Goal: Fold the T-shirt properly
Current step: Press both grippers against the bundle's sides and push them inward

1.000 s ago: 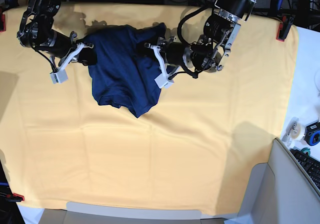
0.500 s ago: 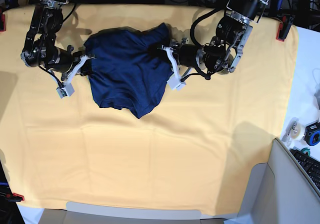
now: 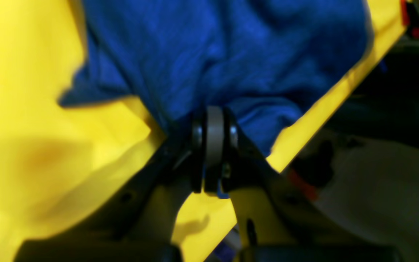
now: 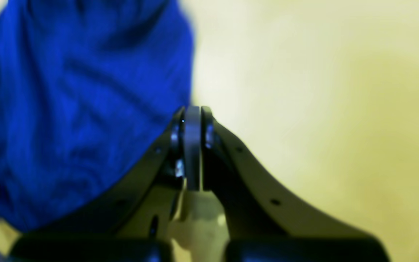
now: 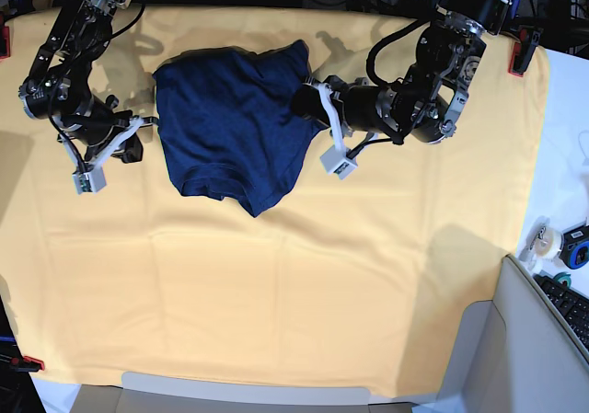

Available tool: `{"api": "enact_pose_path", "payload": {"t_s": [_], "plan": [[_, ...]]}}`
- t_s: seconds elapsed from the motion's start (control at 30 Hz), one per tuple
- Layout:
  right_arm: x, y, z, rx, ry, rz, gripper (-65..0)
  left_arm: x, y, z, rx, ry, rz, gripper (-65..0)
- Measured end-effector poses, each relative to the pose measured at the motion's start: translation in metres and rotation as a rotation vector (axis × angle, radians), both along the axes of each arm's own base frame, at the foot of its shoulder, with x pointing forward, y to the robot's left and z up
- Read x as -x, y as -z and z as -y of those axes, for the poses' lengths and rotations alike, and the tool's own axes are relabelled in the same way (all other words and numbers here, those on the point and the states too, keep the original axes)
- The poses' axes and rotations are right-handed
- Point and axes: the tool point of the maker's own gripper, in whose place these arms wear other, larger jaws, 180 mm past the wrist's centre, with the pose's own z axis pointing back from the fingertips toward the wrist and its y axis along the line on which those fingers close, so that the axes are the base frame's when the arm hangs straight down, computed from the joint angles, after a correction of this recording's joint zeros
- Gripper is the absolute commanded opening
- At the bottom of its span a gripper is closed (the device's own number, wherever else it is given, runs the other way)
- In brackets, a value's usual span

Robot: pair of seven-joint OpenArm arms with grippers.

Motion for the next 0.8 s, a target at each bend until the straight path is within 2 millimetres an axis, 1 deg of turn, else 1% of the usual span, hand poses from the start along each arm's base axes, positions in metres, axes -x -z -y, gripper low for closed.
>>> {"api": "enact_pose_path", "payload": {"t_s": [0.07, 0.1, 0.13, 0.2, 0.3, 0.4, 0.47, 0.57, 0.67, 0.8], "plan": [[-0.002, -0.011, 0.011, 0.004, 0.051, 0.035, -65.0, -0.008, -0.027, 0.015, 0.074, 0.011, 0.082, -65.0], [-0.002, -0.014, 0.012, -0.015, 0.072, 0.055, -65.0, -0.011, -0.034, 0.018, 0.099, -0.004, 0.105, -65.0], [-0.003, -0.016, 0.009, -0.049, 0.079, 0.069, -65.0, -0.015, -0.037, 0.02, 0.116, -0.019, 0.12, -65.0], [-0.004, -0.018, -0.006, -0.124, 0.069, 0.087, -65.0, -0.021, -0.039, 0.02, 0.129, -0.048, 0.14, -65.0], [-0.007, -0.02, -0.028, -0.232, 0.053, 0.111, -65.0, -0.035, -0.043, 0.018, 0.15, -0.101, 0.19, -65.0], [-0.007, -0.005, -0.041, -0.3, 0.062, 0.071, -65.0, -0.056, -0.051, 0.028, 0.191, -0.133, 0.214, -65.0], [-0.008, 0.005, -0.049, -0.339, 0.067, 0.041, -65.0, -0.071, -0.045, 0.029, 0.198, -0.157, 0.195, -65.0], [-0.01, 0.011, -0.056, -0.365, 0.058, 0.022, -65.0, -0.083, -0.021, 0.026, 0.162, -0.196, 0.129, -65.0], [-0.015, 0.008, -0.064, -0.372, 0.032, 0.028, -65.0, -0.086, 0.005, 0.021, 0.12, -0.223, 0.062, -65.0], [-0.024, 0.003, -0.07, -0.373, 0.011, 0.043, -65.0, -0.089, 0.021, 0.025, 0.133, -0.259, 0.016, -65.0]]}}
